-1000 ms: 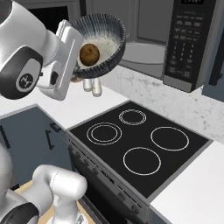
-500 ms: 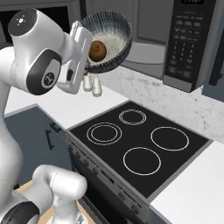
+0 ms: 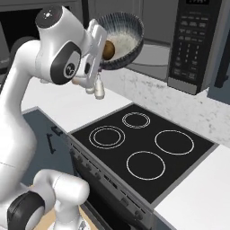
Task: Pick the mushroom from the sink and place it in the bowl. Then pick the bowl and place it in the microwave. Then close the microwave door and press the start button.
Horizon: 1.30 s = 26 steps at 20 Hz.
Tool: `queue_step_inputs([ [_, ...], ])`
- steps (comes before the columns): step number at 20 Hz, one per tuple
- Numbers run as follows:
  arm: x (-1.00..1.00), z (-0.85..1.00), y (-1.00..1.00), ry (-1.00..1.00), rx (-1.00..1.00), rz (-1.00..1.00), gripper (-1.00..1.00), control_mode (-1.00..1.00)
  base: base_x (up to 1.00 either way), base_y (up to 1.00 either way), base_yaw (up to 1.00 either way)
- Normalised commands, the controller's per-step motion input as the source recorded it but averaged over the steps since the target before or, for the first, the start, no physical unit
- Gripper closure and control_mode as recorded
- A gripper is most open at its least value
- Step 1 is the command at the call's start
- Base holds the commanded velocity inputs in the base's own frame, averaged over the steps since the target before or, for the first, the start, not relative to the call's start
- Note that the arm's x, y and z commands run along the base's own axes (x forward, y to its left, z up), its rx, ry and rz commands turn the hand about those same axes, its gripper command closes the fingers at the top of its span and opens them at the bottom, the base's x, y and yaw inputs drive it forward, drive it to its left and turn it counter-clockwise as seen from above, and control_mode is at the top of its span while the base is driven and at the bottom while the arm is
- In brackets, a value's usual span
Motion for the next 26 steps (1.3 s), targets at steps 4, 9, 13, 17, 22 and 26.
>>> queue_step_inputs([
  [4, 0.51, 0.08, -0.11, 0.08, 0.0, 0.0, 1.0, -1.0, 0.0, 0.0, 0.0],
  [9, 0.46, 0.03, -0.2, 0.02, 0.0, 0.0, 1.0, -1.0, 0.0, 0.0, 0.0],
  [13, 0.42, 0.0, -0.17, 0.0, 0.0, 0.0, 1.0, -1.0, 0.0, 0.0, 0.0],
  [17, 0.43, 0.0, -0.04, 0.0, 0.0, 0.0, 1.0, -1.0, 0.0, 0.0, 0.0],
  [22, 0.38, -0.13, 0.0, 0.0, 0.0, 0.0, 1.0, -1.0, 0.0, 0.0, 0.0],
  [26, 0.32, -0.15, -0.05, 0.0, 0.0, 0.0, 1.0, -1.0, 0.0, 0.0, 0.0],
])
